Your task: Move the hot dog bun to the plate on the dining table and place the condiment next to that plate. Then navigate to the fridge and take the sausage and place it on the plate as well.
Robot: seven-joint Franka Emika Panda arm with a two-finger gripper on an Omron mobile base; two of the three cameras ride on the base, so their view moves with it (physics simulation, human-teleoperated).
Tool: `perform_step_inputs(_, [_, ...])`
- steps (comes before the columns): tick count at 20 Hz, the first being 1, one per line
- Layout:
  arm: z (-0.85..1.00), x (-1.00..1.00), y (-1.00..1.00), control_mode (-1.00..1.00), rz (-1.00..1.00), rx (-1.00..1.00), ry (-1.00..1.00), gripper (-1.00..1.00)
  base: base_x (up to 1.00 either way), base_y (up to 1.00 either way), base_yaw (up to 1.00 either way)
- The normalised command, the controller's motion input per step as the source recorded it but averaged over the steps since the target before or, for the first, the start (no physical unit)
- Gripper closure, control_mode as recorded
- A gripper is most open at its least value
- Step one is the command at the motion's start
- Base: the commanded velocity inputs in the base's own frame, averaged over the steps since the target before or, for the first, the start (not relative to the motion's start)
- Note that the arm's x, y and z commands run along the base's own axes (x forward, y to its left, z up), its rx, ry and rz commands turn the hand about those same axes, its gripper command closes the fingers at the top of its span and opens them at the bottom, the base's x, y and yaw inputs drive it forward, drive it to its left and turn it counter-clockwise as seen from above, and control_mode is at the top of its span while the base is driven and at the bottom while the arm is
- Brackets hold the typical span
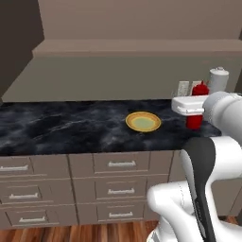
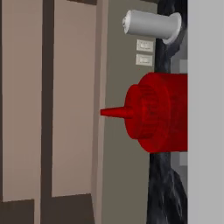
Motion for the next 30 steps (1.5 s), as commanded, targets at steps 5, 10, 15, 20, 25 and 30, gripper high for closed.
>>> perform_step_inputs(5, [0.0,0.0,0.0,1.0,0.0,0.0,0.0,1.0,-0.73,0.39,0.62])
perform_step_inputs(10, [0.0,0.0,0.0,1.0,0.0,0.0,0.0,1.0,-0.58,0.38,0.69])
perform_step_inputs(15, [0.0,0.0,0.0,1.0,0.0,0.0,0.0,1.0,-0.43,0.33,0.74])
perform_step_inputs(20, [0.0,0.0,0.0,1.0,0.0,0.0,0.0,1.0,-0.35,0.36,0.76])
perform_step_inputs(25, [0.0,0.0,0.0,1.0,0.0,0.0,0.0,1.0,-0.46,0.42,0.7])
perform_step_inputs(30, [0.0,0.0,0.0,1.0,0.0,0.0,0.0,1.0,-0.58,0.65,0.61])
